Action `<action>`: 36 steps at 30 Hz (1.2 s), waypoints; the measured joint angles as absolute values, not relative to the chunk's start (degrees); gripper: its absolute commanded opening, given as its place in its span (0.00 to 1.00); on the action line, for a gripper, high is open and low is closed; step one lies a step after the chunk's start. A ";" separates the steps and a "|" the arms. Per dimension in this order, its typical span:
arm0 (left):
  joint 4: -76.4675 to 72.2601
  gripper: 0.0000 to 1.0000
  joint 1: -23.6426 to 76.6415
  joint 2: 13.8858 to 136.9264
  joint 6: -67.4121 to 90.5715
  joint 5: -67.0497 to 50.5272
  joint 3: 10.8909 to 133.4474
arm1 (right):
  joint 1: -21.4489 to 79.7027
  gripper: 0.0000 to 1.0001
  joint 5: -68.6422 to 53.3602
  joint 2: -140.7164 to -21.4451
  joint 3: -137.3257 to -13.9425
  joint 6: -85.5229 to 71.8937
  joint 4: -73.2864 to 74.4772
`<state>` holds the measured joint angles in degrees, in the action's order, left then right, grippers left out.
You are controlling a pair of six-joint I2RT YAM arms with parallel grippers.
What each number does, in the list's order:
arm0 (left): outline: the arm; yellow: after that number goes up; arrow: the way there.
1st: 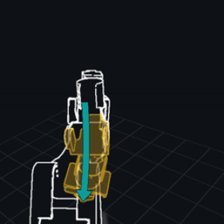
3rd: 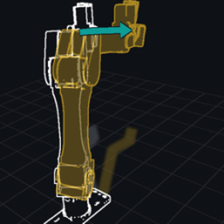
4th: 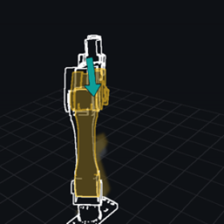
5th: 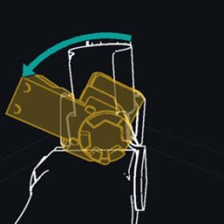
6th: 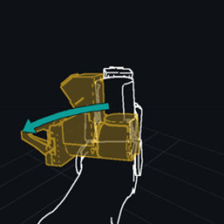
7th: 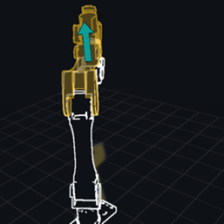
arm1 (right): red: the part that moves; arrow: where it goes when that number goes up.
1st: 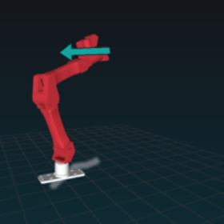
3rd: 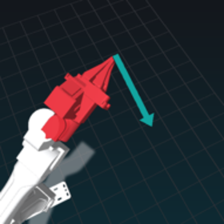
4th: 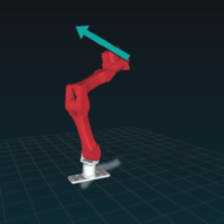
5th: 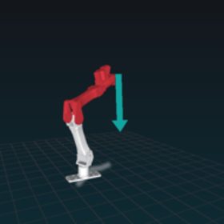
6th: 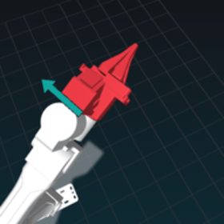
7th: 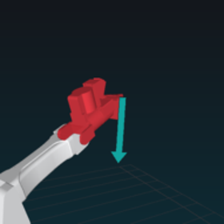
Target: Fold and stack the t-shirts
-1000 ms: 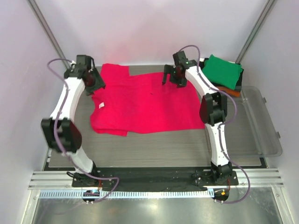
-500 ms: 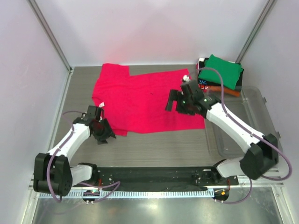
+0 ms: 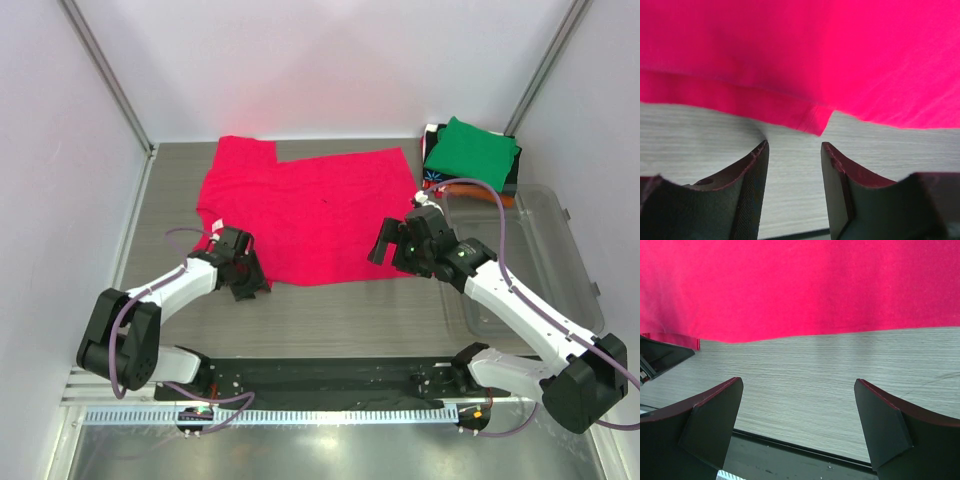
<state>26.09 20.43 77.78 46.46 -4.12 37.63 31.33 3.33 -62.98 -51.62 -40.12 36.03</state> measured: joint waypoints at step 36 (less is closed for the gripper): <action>41.60 0.00 37.08 86.21 46.02 24.47 50.35 | 31.33 1.00 3.75 -63.35 -48.86 -40.86 35.99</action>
